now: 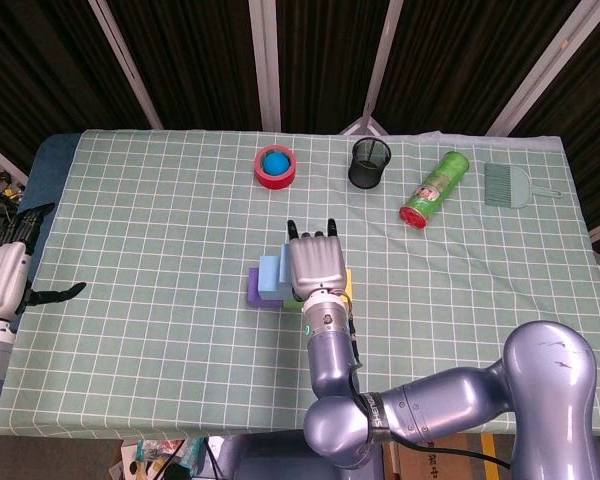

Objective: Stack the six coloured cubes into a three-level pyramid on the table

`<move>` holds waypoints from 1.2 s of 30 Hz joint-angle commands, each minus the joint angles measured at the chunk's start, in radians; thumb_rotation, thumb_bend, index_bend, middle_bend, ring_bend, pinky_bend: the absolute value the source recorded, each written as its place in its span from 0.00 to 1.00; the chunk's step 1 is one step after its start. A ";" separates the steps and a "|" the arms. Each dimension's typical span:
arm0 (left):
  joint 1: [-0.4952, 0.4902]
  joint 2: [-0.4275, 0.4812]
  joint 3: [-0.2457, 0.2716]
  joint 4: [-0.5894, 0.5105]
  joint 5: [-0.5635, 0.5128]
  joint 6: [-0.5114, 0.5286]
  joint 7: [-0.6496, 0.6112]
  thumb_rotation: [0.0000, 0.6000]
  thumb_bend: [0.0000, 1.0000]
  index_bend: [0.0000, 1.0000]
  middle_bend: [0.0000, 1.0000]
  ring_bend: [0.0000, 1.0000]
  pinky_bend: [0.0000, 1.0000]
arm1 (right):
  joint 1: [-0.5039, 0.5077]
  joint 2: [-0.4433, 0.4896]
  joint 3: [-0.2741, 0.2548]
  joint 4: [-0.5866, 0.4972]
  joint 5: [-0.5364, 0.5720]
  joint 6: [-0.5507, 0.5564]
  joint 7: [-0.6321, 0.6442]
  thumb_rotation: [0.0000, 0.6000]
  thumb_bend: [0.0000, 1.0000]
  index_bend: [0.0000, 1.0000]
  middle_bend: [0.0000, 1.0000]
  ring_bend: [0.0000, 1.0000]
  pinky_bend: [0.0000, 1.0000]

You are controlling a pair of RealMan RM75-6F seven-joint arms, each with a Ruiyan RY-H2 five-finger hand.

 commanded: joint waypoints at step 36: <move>-0.003 0.000 0.004 0.001 0.000 -0.006 0.004 1.00 0.07 0.00 0.04 0.01 0.05 | -0.011 -0.028 0.004 0.023 -0.018 -0.003 -0.015 1.00 0.32 0.00 0.43 0.27 0.00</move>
